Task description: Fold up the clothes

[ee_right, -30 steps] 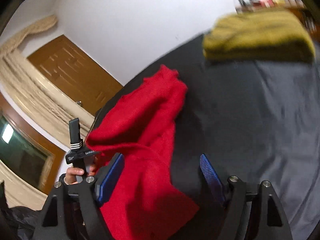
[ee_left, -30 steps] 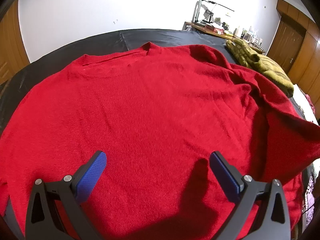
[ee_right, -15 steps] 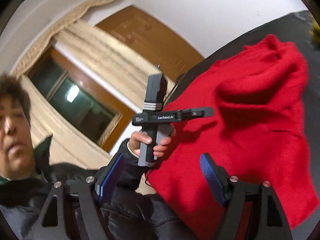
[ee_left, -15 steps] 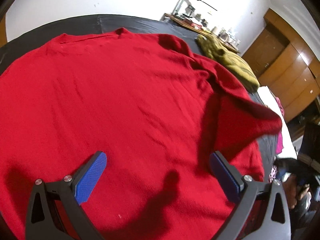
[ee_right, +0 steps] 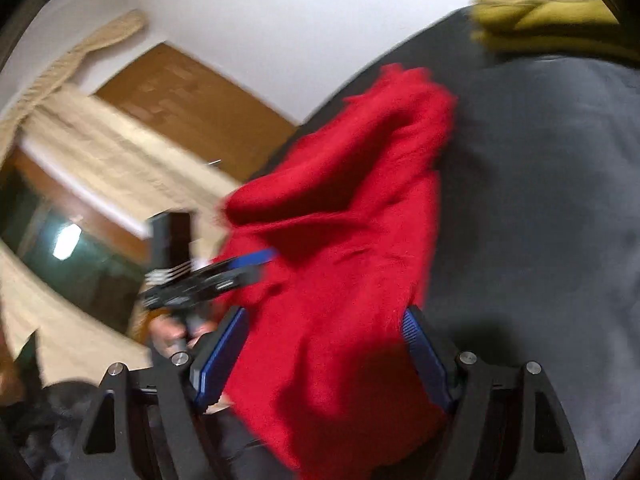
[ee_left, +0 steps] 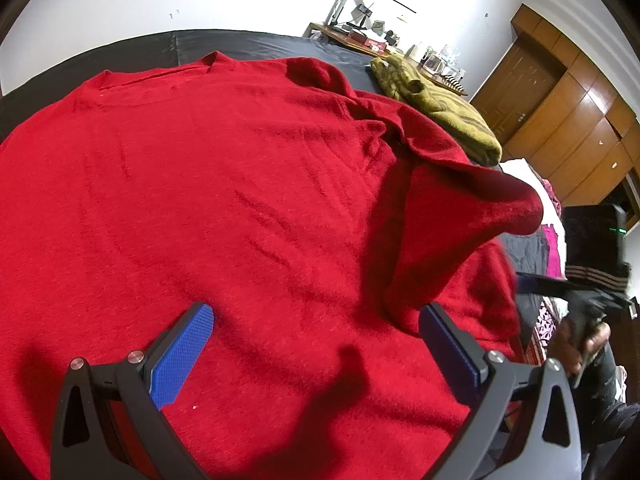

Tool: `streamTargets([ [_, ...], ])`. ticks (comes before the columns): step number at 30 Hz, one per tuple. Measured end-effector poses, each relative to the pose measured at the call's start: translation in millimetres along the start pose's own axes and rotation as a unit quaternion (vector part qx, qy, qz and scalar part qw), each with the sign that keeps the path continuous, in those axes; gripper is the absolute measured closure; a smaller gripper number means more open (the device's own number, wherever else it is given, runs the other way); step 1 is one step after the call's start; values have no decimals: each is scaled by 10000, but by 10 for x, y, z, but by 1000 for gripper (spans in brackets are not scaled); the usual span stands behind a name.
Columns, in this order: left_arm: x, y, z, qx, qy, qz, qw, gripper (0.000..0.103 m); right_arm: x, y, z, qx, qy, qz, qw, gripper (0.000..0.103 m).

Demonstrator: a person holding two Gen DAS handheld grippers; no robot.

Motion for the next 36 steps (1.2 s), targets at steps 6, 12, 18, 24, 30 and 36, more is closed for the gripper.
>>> streamTargets([
  [6,68,-34,5,21,-147,7,9999,0,-670,-175,-199,-531,1130,787,9890,23],
  [12,187,-115,35,47,-449,-26,9990,0,-677,-217,-405,-863,1069,974,9857,23],
  [18,308,-123,20,33,-697,4,9976,0,-552,-159,-450,-812,1182,722,9870,23],
  [24,448,-133,1,-24,-741,-101,9972,0,-621,-35,32,-44,1426,1014,9846,23],
  [30,598,-76,76,167,-1159,-82,9931,0,-315,54,2,53,726,880,9935,23],
  [36,712,-15,4,36,-2086,367,9773,0,-405,-114,-345,-622,1188,1173,9840,23],
])
Point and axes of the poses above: each gripper's, at about its wrist camera, not at the fingertips, and z roughly against the way its jaws point, x to its right, y to its top, the point moved 3 cm from there along -z, roughly the way its jaws point, and after that the axes turned 9 degrees about -z, right-handed, at the moved point
